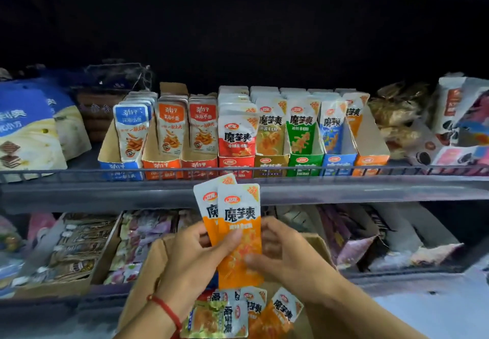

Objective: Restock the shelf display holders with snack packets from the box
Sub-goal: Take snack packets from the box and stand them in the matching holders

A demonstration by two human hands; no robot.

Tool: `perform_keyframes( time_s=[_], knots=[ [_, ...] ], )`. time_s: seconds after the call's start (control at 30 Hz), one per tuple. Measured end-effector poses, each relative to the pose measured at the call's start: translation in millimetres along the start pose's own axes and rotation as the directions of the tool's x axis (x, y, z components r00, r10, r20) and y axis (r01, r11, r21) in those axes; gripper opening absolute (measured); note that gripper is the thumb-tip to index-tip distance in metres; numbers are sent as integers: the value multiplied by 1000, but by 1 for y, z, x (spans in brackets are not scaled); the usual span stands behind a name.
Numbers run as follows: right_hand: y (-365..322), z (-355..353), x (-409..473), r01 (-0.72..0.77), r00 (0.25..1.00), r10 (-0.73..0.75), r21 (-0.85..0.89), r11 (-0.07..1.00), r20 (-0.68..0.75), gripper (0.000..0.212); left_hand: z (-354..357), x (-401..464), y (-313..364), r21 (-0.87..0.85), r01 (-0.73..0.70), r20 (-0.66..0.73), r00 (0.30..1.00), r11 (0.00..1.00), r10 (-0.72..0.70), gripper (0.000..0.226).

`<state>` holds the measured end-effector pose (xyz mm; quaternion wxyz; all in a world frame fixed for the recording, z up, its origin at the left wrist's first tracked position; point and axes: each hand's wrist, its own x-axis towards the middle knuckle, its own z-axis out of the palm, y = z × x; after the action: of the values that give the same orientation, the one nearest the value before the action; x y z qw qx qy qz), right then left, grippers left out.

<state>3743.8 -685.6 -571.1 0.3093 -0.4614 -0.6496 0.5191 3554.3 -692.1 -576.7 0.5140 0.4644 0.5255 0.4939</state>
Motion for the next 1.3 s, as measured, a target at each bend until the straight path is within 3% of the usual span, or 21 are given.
perform_keyframes(
  time_s=[0.07,0.17,0.27,0.4,0.5,0.63,0.7,0.8,0.9,1.13,1.3],
  knots=[
    [2,2,-2,3,994,8,99,995,-113,25,11,-2,-1,4,17,22,1000,1000,-17,28],
    [4,-5,-9,33,967,-16,65,997,-255,14,26,-1,6,16,40,57,998,999,-41,27],
    [3,-19,-17,79,920,-45,71,994,-390,11,44,7,25,147,-2,133,991,989,-17,31],
    [-1,-46,-28,133,845,-109,8,991,-523,12,70,29,60,152,-146,97,986,978,132,42],
    [0,-79,-35,118,781,-179,-140,983,-599,15,95,53,101,271,-329,173,941,905,291,25],
    [-1,-117,-41,88,650,-116,-77,993,-751,22,141,86,147,476,-496,368,862,726,348,20],
    [-1,-129,-42,119,535,-83,-22,993,-840,26,170,101,170,478,-553,371,831,683,414,21],
    [-1,-139,-42,207,400,36,129,970,-916,12,208,128,207,483,-627,377,779,611,502,16],
    [-4,-142,-42,246,439,160,290,925,-884,4,235,162,233,529,-660,381,747,534,545,22],
    [0,-158,-35,238,442,250,382,893,-861,11,284,225,242,721,-628,432,738,294,518,18],
    [-2,-161,-29,258,480,251,409,875,-841,13,300,253,238,765,-599,398,727,235,559,20]
  ],
)
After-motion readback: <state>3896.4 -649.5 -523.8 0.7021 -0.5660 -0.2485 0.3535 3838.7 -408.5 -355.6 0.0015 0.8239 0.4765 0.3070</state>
